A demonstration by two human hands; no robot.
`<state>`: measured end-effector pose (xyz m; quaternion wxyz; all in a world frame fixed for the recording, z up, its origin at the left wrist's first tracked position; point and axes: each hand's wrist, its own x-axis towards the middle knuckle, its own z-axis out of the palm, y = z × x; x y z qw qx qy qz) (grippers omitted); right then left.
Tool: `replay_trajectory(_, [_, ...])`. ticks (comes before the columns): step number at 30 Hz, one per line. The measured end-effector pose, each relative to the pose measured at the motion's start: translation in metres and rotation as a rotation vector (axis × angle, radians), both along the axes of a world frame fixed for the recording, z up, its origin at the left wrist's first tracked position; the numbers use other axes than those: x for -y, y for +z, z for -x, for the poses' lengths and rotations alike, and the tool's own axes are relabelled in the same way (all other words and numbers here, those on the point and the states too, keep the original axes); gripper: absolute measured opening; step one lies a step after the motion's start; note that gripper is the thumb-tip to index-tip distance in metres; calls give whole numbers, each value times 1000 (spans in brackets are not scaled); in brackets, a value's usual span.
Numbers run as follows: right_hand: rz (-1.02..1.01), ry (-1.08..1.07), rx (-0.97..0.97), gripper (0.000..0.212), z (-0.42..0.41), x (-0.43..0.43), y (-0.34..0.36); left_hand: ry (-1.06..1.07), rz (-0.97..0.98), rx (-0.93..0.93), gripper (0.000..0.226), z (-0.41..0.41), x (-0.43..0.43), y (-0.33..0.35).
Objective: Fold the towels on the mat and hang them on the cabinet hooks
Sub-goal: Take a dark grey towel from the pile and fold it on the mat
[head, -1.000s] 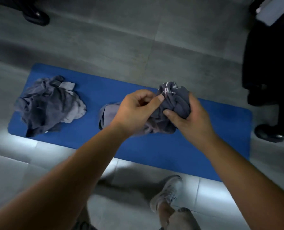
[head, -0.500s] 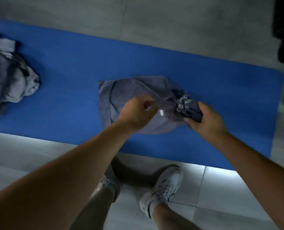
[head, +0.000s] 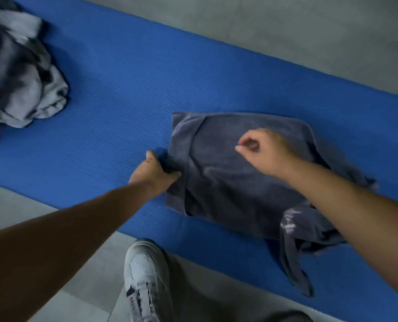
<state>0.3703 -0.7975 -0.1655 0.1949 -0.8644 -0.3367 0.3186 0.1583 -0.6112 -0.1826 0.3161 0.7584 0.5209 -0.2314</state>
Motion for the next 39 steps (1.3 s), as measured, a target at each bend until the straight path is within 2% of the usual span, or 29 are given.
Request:
replay_trajectory(2, [-70,63,2,20,0,-51,-22,-9,40,81,55,8,-3,-8])
replay_trajectory(5, [-121,154,89,38,3,-110,-41,5,131,225,32,19,5,-17])
replay_trajectory(8, [-13,199,190,51,5,-143,-40,193,222,397,22,29,19,-23])
replay_trajectory(11, [134,220,148,42,1,-155,-33,456,364,607,26,37,30,-23])
replay_trajectory(13, [114,232,51,27,-3,-156,-28,611,530,760,26,40,35,-18])
replay_trajectory(15, [34,238,-14,15,-6,-155,-19,643,628,859,25,42,37,-11])
replay_trajectory(17, [-45,224,1,13,-5,-154,-6,609,690,907,25,47,39,-5])
replay_trajectory(21, [-14,231,-68,20,3,-155,-1,571,692,791,38,55,37,0])
replay_trajectory(24, [73,203,-84,38,13,-155,-15,645,681,682,32,58,37,-7])
replay_trajectory(26, [86,170,-27,46,19,-156,-22,674,667,623,29,61,38,-16])
replay_trajectory(29, [118,214,53,36,25,-155,-25,660,652,562,29,65,39,-18])
replay_trajectory(32, [159,298,95,20,27,-153,-20,713,701,634,23,64,35,-19])
replay_trajectory(34, [65,250,97,16,21,-156,-10,720,715,676,18,63,31,-17])
replay_trajectory(37, [-121,174,161,16,4,-162,17,614,692,695,24,63,21,-8])
replay_trajectory(39, [-219,99,15,8,-3,-163,38,518,732,716,25,63,12,3])
